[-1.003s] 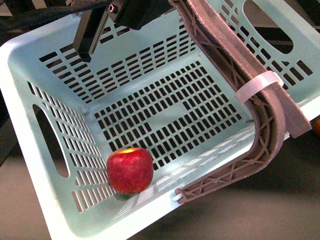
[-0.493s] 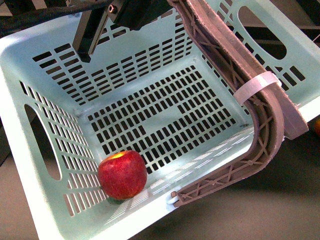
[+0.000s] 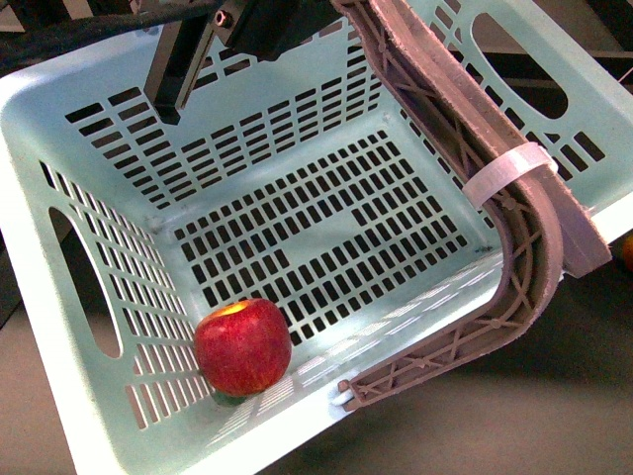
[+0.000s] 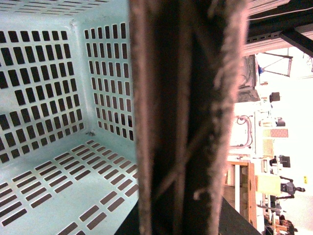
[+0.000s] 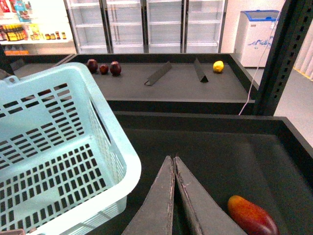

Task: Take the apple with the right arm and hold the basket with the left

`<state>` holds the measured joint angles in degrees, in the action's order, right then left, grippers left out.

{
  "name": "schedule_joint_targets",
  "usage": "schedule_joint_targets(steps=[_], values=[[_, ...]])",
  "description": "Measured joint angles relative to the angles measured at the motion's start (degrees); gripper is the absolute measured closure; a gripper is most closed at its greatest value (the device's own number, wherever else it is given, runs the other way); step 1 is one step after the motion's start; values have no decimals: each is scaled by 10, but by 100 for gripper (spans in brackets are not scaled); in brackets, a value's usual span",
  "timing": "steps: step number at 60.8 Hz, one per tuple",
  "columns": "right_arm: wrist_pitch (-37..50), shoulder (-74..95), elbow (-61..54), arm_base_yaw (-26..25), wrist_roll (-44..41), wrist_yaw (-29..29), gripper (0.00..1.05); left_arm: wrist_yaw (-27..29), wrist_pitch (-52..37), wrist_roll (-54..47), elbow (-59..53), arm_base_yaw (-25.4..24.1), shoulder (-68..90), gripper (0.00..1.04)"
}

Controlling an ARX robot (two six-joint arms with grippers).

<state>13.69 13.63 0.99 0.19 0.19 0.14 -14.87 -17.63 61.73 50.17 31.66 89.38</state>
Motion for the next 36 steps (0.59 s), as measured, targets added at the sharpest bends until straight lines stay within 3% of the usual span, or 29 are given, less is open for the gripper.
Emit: schedule_joint_targets(steps=[15,21,36], values=[[-42,-42,0,0,0,0,103,0,0,0,0,0,0,99],[-129,-115,0,0,0,0,103,-1,0,0,0,0,0,99],[-136,-132,0,0,0,0,103,0,0,1,0,0,0,99]])
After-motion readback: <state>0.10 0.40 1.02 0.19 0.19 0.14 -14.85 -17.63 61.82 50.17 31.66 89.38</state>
